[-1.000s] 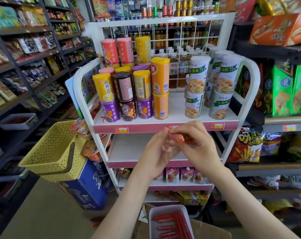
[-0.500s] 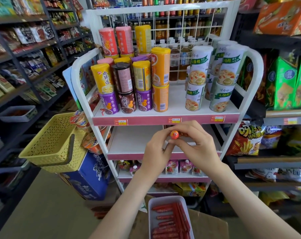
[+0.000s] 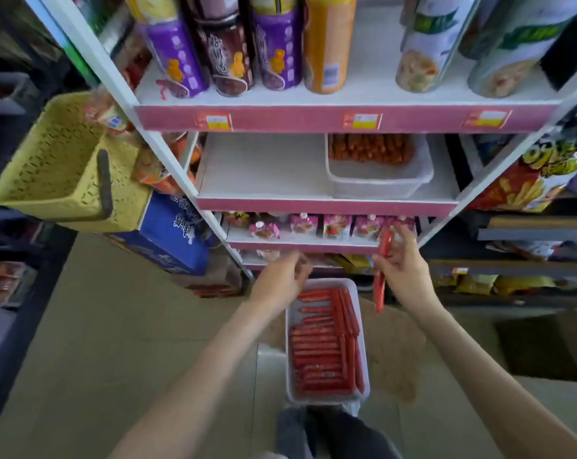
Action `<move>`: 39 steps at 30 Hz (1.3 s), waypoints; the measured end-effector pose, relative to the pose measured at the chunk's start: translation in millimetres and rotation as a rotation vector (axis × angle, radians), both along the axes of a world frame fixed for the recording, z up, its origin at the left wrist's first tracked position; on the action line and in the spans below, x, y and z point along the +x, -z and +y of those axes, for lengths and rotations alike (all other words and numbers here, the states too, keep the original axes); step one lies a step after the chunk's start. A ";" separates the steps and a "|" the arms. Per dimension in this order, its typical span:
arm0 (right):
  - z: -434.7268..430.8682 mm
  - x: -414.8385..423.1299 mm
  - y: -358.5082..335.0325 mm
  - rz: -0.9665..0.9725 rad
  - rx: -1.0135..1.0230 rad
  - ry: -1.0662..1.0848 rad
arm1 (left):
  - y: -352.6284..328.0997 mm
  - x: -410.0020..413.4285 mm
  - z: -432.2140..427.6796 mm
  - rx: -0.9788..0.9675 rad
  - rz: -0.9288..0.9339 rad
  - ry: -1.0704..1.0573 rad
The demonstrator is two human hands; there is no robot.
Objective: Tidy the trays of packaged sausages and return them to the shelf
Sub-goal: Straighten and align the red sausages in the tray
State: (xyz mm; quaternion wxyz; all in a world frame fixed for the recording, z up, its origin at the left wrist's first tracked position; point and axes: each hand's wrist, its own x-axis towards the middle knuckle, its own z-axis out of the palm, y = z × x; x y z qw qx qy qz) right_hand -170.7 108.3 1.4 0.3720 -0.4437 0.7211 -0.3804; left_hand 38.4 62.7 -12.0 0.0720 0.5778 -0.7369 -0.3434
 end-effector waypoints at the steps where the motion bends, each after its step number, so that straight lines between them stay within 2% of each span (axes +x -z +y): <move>1: 2.9 -2.6 26.4 0.001 0.081 0.005 | 25.7 4.3 2.0 0.065 -0.092 -0.002; 5: 17.4 -3.1 140.9 0.067 0.291 -0.123 | 130.7 12.3 16.1 0.254 -0.228 0.024; 8: 13.9 -0.4 219.6 0.212 0.323 -0.293 | 196.9 6.8 14.7 0.273 -0.342 0.131; 10: 4.0 4.7 264.5 0.294 0.339 -0.387 | 233.2 0.3 9.3 0.203 -0.429 0.241; 12: -4.3 10.3 310.5 0.491 0.426 -0.492 | 266.2 -7.5 5.2 0.129 -0.433 0.322; 14: -7.0 19.9 347.8 0.734 0.437 -0.562 | 299.9 -18.8 1.3 0.166 -0.385 0.383; 15: -3.8 24.6 362.9 0.800 0.407 -0.560 | 315.8 -25.7 -0.8 0.214 -0.344 0.328; 19: 10.0 35.5 392.0 0.939 0.254 -0.484 | 354.3 -42.7 -5.8 0.285 -0.450 0.171; 26: 12.5 39.6 405.4 0.990 0.219 -0.462 | 359.4 -48.5 -12.8 0.171 -0.602 0.254; 29: 14.4 34.2 398.2 0.961 0.214 -0.477 | 324.7 -43.3 -11.2 0.032 -0.652 0.239; 33: 11.7 18.6 366.4 0.823 0.275 -0.552 | 280.0 -21.9 -3.6 -0.089 -0.469 0.102; 35: 10.5 14.3 334.9 0.573 0.364 -0.541 | 254.4 -10.2 -0.1 -0.043 -0.268 -0.075; 37: 8.4 10.6 296.2 0.166 0.426 -0.436 | 220.5 -3.3 1.8 0.002 -0.049 -0.237; 38: 6.7 9.9 273.8 -0.039 0.413 -0.362 | 199.7 -2.3 1.5 0.028 0.036 -0.289; 39: 4.0 9.5 248.6 -0.161 0.370 -0.285 | 177.8 -2.3 0.1 0.065 0.117 -0.337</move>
